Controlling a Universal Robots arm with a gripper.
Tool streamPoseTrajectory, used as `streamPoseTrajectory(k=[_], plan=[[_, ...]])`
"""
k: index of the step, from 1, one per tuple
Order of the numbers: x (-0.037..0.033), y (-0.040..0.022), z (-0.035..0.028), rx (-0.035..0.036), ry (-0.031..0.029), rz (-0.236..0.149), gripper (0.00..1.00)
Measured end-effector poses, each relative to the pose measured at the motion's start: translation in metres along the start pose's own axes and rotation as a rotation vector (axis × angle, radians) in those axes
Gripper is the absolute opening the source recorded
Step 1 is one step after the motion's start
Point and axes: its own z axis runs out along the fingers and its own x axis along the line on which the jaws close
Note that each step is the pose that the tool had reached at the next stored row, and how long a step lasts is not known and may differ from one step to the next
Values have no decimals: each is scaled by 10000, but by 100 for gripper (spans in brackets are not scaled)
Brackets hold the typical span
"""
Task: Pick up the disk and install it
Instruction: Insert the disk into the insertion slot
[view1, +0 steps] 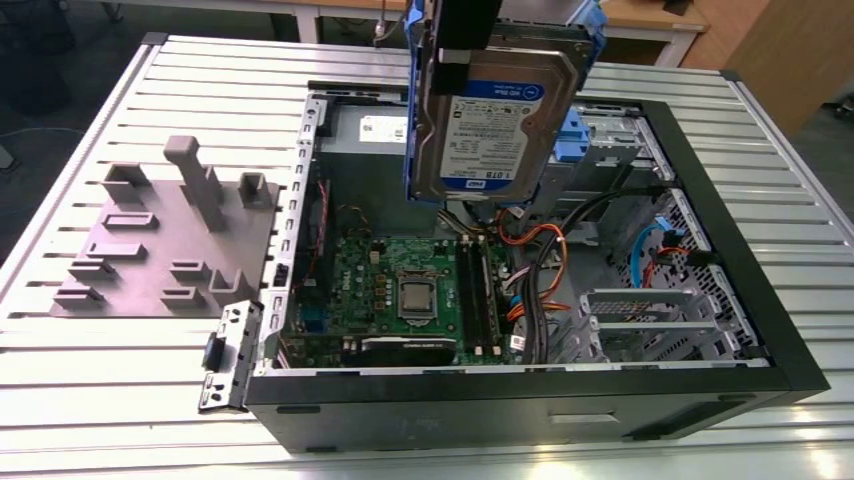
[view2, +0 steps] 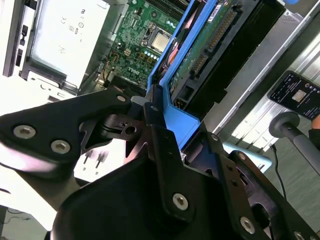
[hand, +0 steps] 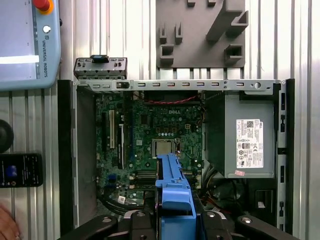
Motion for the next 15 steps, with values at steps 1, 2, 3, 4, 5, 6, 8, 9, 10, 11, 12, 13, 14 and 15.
streamPoseTrajectory(k=[1, 2, 3, 4, 5, 6, 8, 9, 10, 11, 12, 13, 14, 15], plan=[[0, -1, 0, 0, 0, -1, 36], [1, 0, 0, 0, 1, -1, 36], [1, 0, 0, 0, 1, -1, 36], [1, 0, 0, 0, 1, -1, 36], [1, 0, 0, 0, 0, -1, 36], [1, 0, 0, 0, 0, -1, 36], [2, 0, 0, 0, 0, -1, 36], [3, 0, 0, 0, 1, -1, 36], [7, 0, 0, 0, 0, -2, 36], [12, -1, 0, -1, 1, -2, 36], [20, -2, 0, 0, 1, -3, 36], [31, -1, 0, 0, 0, -2, 36], [43, -1, 0, 0, 1, -1, 36], [55, -2, 1, 0, 0, -2, 36]])
